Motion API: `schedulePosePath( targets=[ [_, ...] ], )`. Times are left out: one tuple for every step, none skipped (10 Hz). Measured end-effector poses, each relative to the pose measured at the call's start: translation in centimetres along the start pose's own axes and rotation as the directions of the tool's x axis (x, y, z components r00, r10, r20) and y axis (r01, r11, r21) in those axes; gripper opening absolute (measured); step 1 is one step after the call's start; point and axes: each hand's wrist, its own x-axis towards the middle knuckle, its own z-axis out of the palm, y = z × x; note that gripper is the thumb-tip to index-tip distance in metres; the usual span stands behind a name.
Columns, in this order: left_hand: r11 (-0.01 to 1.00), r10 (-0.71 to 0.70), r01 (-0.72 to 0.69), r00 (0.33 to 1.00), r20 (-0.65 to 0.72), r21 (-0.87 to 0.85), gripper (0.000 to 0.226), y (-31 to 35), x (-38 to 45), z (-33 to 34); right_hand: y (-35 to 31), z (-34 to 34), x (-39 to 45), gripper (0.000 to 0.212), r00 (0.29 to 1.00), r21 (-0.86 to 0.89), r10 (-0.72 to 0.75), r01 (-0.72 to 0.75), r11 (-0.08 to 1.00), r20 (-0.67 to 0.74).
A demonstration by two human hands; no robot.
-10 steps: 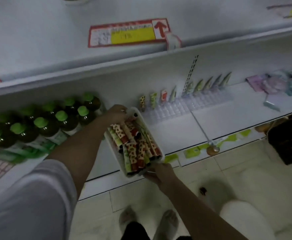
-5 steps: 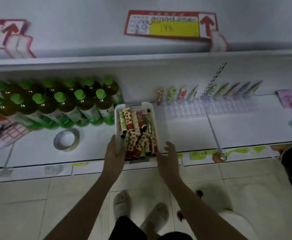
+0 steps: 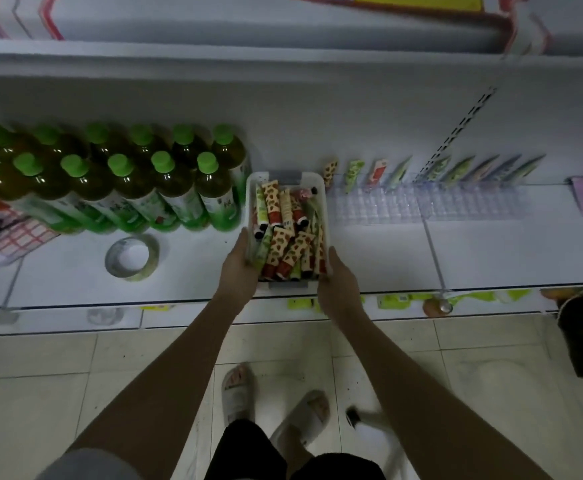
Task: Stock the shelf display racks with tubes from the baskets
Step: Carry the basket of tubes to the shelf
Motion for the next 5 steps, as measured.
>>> schedulePosePath(
  targets=[
    [1.0,0.01,-0.011,1.0,-0.015,-0.019,0.057,1.3,1.9,0.2,-0.4,-0.6,2.4,0.054,0.999,0.006,0.031,-0.031,0.999,0.027],
    [1.0,-0.008,0.009,0.999,0.033,-0.024,0.056,1.3,3.0,0.7,-0.4,-0.9,3.5,0.055,0.998,0.012,0.054,-0.055,0.998,0.04],
    [0.999,-0.021,0.023,0.997,0.076,-0.033,0.054,1.3,3.3,0.8,-0.3,-1.3,4.0,0.051,0.996,-0.003,0.053,-0.053,0.999,0.075],
    [0.997,-0.08,0.08,0.989,0.122,0.004,0.059,2.4,2.4,0.2,-0.6,-1.9,4.1,0.044,0.987,0.02,0.087,-0.091,0.996,0.134],
    [0.99,-0.119,0.105,0.979,0.167,0.092,0.063,3.5,0.3,-1.5,-2.2,-2.8,3.2,0.034,0.999,-0.024,0.049,-0.049,0.999,-0.007]
  ],
)
